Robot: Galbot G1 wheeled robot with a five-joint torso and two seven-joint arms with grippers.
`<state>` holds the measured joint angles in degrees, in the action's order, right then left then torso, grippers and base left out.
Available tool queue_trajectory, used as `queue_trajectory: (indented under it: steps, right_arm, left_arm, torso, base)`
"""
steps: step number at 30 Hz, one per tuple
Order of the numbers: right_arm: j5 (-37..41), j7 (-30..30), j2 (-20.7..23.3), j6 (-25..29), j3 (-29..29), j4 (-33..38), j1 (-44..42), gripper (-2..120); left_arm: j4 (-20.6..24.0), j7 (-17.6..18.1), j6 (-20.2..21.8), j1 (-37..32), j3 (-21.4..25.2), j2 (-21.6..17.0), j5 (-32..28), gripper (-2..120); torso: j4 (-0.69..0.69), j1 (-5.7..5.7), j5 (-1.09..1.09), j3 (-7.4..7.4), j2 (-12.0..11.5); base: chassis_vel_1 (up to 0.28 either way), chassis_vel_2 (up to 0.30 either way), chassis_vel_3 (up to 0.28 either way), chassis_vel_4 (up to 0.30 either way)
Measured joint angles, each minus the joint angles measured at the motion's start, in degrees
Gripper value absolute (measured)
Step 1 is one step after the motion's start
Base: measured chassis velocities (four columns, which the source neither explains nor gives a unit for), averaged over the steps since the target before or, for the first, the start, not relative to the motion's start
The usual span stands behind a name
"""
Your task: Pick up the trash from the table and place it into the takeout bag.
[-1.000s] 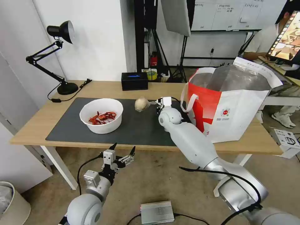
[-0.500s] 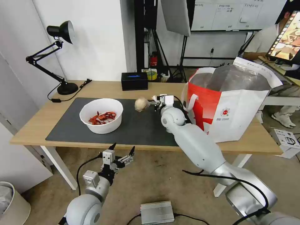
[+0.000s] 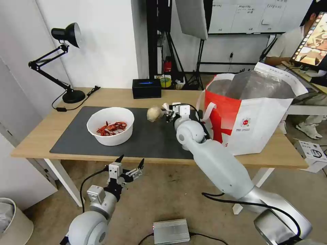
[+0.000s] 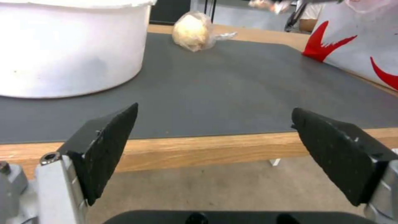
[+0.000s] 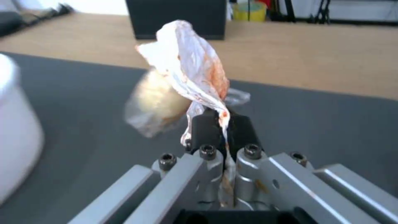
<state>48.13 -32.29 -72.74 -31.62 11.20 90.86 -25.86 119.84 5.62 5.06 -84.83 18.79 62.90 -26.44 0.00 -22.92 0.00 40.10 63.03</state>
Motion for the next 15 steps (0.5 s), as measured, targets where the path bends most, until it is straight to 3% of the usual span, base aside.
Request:
queue_trajectory:
  steps: [9,15]
  right_arm:
    - [1.05,-0.08,5.92,-0.36,-1.69,12.39,-2.32,0]
    - [1.59,0.7,10.98,-0.13,-6.19,19.67,-4.79,0]
  left_arm:
    - [0.57,0.05,-0.02,-0.4,0.09,0.22,-0.01,100]
    - [0.73,0.13,0.06,-0.59,0.29,0.22,0.09,100]
  torso:
    - [0.0,0.0,0.0,0.0,0.0]
    - [-0.01,0.0,0.01,0.0,0.0]
  base:
    - [0.0,0.0,0.0,0.0]
    - [0.0,0.0,0.0,0.0]
